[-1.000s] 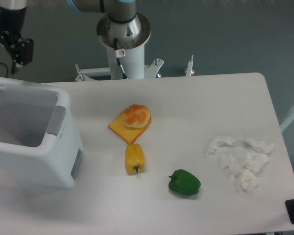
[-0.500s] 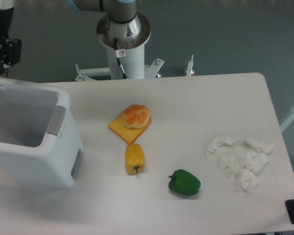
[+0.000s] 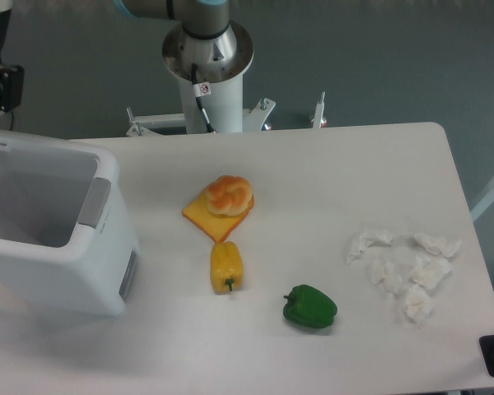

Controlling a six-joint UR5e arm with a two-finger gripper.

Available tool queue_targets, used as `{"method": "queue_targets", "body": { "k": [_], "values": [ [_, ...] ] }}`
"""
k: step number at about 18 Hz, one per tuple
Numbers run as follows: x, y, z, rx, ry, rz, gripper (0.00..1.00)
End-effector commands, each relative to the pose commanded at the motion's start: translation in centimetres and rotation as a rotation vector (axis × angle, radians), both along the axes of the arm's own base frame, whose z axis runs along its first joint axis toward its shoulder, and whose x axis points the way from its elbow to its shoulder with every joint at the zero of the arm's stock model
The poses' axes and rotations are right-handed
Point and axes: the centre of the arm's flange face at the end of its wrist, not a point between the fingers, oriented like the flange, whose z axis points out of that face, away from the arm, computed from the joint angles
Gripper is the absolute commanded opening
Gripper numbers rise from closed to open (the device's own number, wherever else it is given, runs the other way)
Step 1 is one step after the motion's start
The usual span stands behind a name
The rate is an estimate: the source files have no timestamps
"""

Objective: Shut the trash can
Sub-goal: 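Position the gripper behind the raised lid of the trash can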

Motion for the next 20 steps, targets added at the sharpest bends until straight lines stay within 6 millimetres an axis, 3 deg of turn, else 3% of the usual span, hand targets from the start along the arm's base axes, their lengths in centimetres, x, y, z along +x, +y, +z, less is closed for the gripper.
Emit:
{"method": "queue_targets", "body": {
  "k": [11,20],
  "values": [
    [-0.6,-0.2,0.3,0.002,0.007,0.019,1.00],
    [-4.1,-0.6,0.6,0.007,0.009,0.089,1.00]
  ]
}}
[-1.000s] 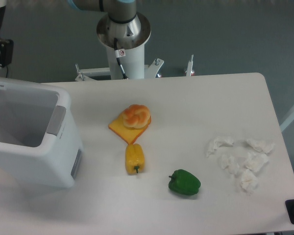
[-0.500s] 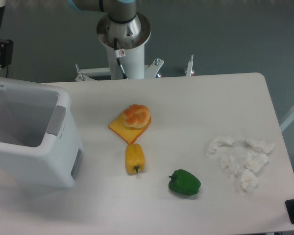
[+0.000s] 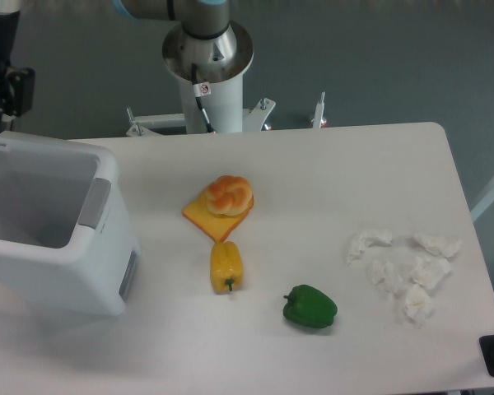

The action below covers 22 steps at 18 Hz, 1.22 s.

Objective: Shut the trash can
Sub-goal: 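Position the gripper behind the raised lid of the trash can, then push the lid forward and down with the gripper to shut it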

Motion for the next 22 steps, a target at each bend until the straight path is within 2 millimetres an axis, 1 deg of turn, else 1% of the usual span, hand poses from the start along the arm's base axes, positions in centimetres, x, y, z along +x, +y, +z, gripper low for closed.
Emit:
{"method": "queue_targets", "body": {
  "k": [5,7,13,14,16,20,22],
  "values": [
    [-1.7,-0.2,0.1,0.001,0.001,0.032,1.00],
    [-2.0,-0.3,0.1,0.002,0.001,0.037,1.00],
    [-4.5,-1.5,0.7,0.015,0.004,0.092,1.00],
    [-5.1,-1.6,0.7,0.015,0.004,0.104,1.00],
    [-5.8,-1.8,0.7,0.015,0.004,0.117,1.00],
    [-7.7,-1.7,0.0,0.001,0.001,0.150,1.00],
    [-8.3,-1.3,-0.3,-0.007,-0.001,0.158,1.00]
  ]
}}
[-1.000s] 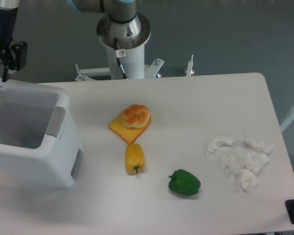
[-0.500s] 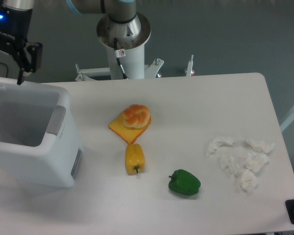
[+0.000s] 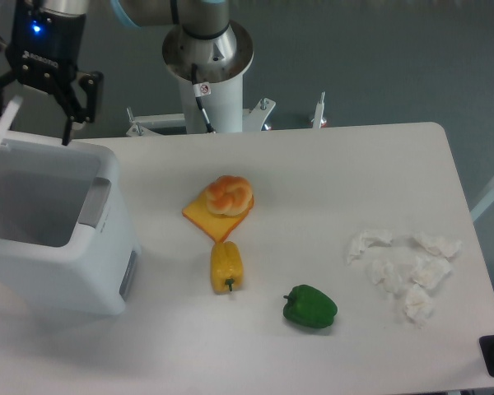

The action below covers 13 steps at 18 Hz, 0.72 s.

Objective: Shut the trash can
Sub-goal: 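Push the lid forward and down with the gripper to shut it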

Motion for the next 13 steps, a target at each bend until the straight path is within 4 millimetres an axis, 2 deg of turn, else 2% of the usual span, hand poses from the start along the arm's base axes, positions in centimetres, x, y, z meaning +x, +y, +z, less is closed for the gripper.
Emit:
{"method": "queue_targets", "body": {
  "k": [3,8,13],
  "values": [
    [-1.0,0.7,-1.0,-0.024,0.002,0.012,1.00],
    [-3.0,3.4,-3.1,-0.069,0.005,0.027,1.00],
    [-4.2,3.9,-4.0,-0.085,0.009,0.033,1.00]
  ]
}}
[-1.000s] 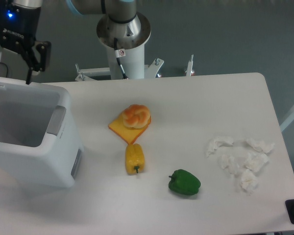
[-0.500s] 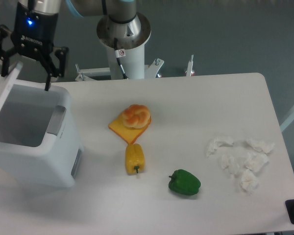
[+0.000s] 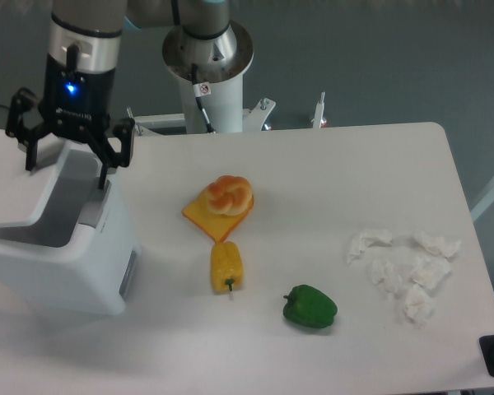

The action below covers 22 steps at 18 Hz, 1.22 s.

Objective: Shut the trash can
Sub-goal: 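Push the lid forward and down with the gripper to shut it, then hold the gripper above the closed lid of the trash can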

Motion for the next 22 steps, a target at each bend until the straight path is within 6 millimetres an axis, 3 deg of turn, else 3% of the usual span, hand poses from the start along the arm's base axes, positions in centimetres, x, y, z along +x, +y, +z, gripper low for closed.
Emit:
{"method": "queue_targets", "body": {
  "k": [6,22],
  "values": [
    [-2.5,0.0,-1.1,-0.009,-0.004,0.033,1.00],
    [-2.8,0.3,-3.3,-0.043,-0.019,0.037,1.00]
  ]
}}
